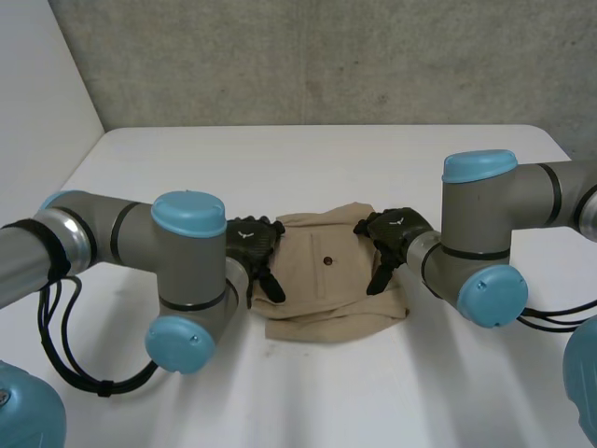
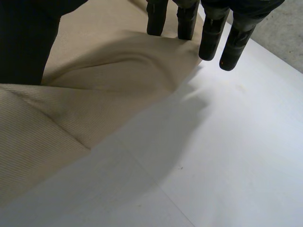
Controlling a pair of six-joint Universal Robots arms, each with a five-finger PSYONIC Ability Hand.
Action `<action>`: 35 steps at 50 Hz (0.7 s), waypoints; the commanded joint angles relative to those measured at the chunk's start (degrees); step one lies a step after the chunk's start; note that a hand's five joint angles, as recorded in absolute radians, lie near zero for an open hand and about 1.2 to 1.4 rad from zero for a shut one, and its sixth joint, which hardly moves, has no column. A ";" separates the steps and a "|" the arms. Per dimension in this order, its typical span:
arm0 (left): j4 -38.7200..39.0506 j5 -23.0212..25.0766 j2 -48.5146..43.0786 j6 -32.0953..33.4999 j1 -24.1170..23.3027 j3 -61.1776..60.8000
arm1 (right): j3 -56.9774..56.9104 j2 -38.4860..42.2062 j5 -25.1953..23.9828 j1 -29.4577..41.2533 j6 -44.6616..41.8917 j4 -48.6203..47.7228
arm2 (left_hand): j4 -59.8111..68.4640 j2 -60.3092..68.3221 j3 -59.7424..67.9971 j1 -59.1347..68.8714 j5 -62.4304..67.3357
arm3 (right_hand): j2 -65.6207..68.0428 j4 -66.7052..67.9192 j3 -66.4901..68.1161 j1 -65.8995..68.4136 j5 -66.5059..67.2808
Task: Fold the shorts.
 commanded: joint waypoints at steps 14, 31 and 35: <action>-2.03 3.02 32.03 -2.93 9.25 -5.43 | 10.18 -32.49 8.75 -3.05 6.31 -19.07 | -1.47 -1.24 -1.82 -1.10 -2.40 | -0.76 -3.28 -1.45 2.14 -3.81; -24.00 9.26 38.22 -3.99 17.98 1.16 | 8.07 -36.20 11.86 -7.45 7.01 -1.48 | -1.68 -1.45 -2.03 -1.32 -2.61 | -0.76 -3.28 -1.45 2.14 -3.81; -24.00 9.26 38.31 -3.99 17.89 0.98 | 8.07 -36.20 9.76 -7.54 7.19 -0.96 | -1.68 -1.45 -2.03 -1.32 -2.61 | -0.76 -3.28 -1.45 2.14 -3.81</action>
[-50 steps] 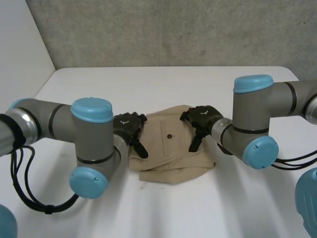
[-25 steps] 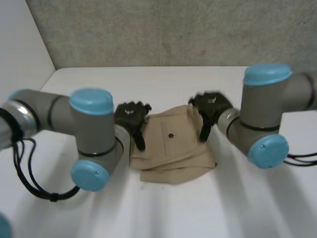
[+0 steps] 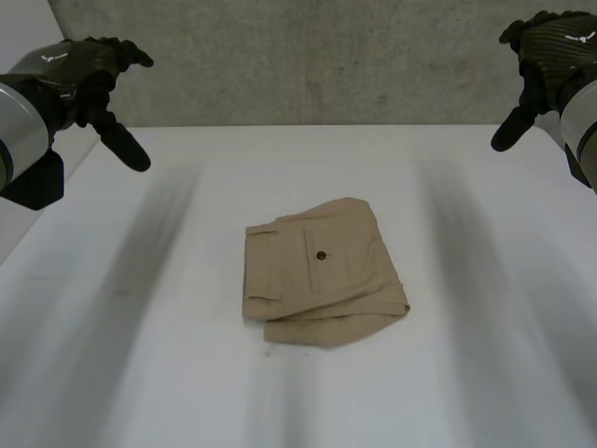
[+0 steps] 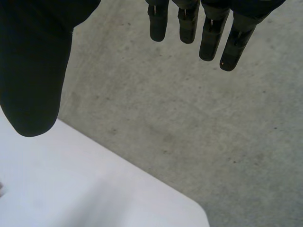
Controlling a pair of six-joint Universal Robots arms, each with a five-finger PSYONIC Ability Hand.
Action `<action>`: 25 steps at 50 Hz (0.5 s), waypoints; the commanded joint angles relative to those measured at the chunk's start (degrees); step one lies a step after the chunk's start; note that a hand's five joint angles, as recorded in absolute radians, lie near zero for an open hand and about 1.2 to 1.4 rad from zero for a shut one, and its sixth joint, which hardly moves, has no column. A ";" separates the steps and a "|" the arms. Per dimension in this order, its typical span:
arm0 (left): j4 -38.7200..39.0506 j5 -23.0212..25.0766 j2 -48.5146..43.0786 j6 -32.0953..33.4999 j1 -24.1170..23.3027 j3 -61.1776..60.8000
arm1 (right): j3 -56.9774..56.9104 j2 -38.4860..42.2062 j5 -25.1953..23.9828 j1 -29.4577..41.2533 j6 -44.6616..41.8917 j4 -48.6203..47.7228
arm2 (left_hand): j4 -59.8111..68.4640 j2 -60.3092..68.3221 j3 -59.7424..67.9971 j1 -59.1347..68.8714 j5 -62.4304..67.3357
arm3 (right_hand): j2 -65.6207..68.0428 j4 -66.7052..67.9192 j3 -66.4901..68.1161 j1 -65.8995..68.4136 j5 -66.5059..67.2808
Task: Fold the shorts.
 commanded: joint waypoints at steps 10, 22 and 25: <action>-0.62 1.06 0.09 -0.07 -0.85 -1.63 | -1.45 0.60 -9.29 -0.05 2.67 8.16 | -1.68 -1.45 -2.03 -1.32 -2.61 | -0.76 -3.28 -1.45 2.14 -3.54; 1.13 1.24 0.88 -0.07 -0.85 -2.94 | 2.48 0.68 -16.05 0.65 3.02 4.41 | -1.68 -1.45 -2.03 -1.32 -2.61 | -0.76 -3.28 -1.45 2.14 -3.54; 2.71 1.24 0.80 0.28 -0.85 -3.38 | 4.69 1.82 -20.63 0.91 3.11 1.41 | -1.68 -1.45 -2.03 -1.32 -2.61 | -0.76 -3.28 -1.45 2.14 -3.54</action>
